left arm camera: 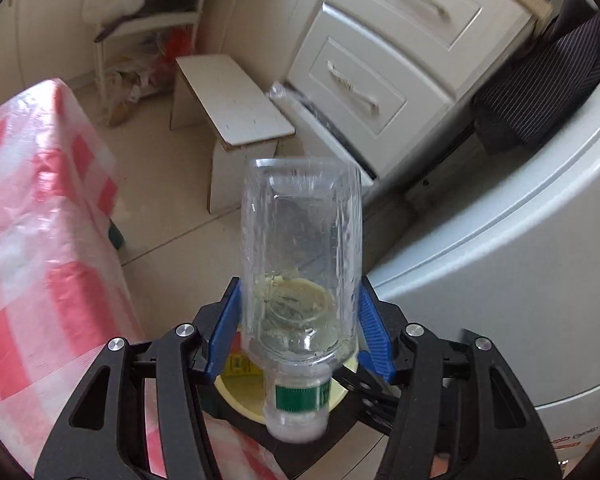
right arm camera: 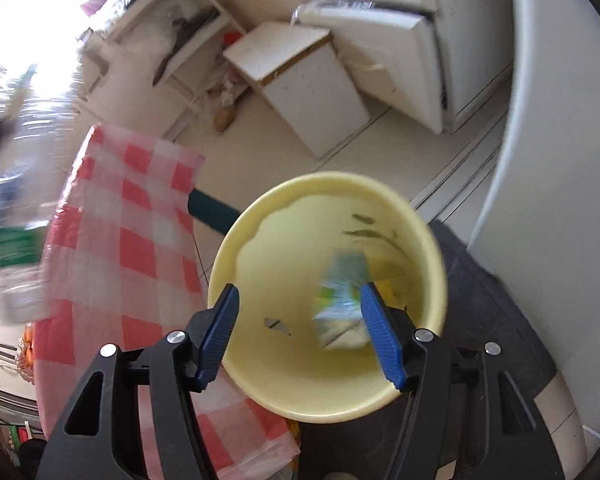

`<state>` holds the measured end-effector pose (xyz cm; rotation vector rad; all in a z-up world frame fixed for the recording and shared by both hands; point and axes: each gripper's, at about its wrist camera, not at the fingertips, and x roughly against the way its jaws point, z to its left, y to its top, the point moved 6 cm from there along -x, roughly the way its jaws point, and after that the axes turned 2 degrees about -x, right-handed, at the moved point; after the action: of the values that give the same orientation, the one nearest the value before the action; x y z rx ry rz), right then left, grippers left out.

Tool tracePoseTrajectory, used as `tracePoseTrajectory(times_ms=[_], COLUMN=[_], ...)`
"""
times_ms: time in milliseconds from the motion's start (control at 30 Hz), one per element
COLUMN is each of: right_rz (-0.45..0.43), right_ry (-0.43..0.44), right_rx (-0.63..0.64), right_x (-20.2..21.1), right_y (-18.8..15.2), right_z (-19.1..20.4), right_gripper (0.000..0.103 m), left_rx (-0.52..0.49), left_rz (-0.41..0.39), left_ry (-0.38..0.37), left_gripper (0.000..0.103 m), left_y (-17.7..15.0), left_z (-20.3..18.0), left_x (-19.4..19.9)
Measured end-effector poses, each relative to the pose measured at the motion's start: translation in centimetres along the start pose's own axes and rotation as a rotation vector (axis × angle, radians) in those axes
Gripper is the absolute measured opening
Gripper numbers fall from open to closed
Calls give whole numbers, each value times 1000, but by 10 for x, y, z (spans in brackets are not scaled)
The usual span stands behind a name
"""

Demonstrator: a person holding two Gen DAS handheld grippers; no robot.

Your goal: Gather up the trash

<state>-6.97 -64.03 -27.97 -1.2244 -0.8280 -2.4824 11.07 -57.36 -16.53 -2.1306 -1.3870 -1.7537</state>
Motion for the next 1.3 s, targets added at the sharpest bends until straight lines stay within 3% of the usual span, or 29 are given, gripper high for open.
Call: tracePoseTrajectory(times_ms=[167, 367, 633, 900, 1033, 1167, 1300], right_rz=[-69, -158, -205, -165, -102, -75, -59], right_ry=[20, 117, 328, 459, 428, 369, 310], right_rx=[9, 72, 228, 365, 476, 505, 516], right_x=[34, 79, 115, 95, 72, 60, 50], right_y=[1, 19, 9, -36, -69, -80, -87], right_z=[5, 60, 203, 348, 394, 406, 411], right_gripper=[64, 68, 76, 83, 84, 84, 84], left_rx=[0, 4, 59, 216, 284, 432, 466], left_rz=[11, -89, -226, -325, -367, -330, -337], left_ry=[4, 76, 260, 472, 523, 523, 496], left_gripper=[57, 67, 78, 86, 89, 89, 89], left_y=[-4, -18, -68, -125, -160, -193, -202], left_z=[-7, 26, 117, 240, 285, 326, 336], left_x=[-3, 79, 209, 325, 358, 365, 371])
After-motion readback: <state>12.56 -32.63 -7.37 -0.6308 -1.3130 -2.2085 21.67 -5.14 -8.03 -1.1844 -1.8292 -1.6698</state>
